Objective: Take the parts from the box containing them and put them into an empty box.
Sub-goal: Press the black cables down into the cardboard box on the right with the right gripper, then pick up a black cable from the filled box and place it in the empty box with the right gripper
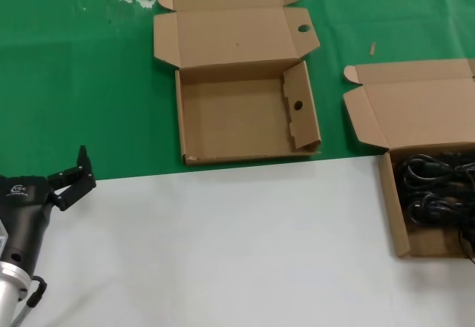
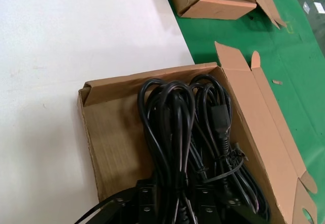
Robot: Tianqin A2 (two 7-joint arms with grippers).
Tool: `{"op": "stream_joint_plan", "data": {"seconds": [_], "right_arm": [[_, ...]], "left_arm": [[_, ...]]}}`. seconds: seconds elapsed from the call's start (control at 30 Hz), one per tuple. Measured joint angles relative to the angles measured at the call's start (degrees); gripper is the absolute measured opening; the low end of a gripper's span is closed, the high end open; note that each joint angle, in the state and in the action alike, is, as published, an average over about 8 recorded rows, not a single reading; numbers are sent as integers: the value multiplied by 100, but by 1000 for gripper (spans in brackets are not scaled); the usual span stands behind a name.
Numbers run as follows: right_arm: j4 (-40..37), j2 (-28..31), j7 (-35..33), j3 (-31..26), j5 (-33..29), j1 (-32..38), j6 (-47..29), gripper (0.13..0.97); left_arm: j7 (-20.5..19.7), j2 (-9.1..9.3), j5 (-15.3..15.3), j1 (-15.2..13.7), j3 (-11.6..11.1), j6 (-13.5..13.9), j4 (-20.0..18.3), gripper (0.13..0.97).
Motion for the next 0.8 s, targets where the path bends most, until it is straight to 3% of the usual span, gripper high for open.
{"op": "stream_joint_plan", "data": {"seconds": [0.17,0.47,0.8], "right_arm": [[-21,-20,15,-42,-3,63,-24,267],[166,-30,159,64,-27,33,-53,215],[1153,-92,479,633,122,-345,-108,215]], "left_arm": [[0,0,0,0,0,0,0,966],[0,0,0,0,0,0,0,966],[0,0,0,0,0,0,0,966]]}}
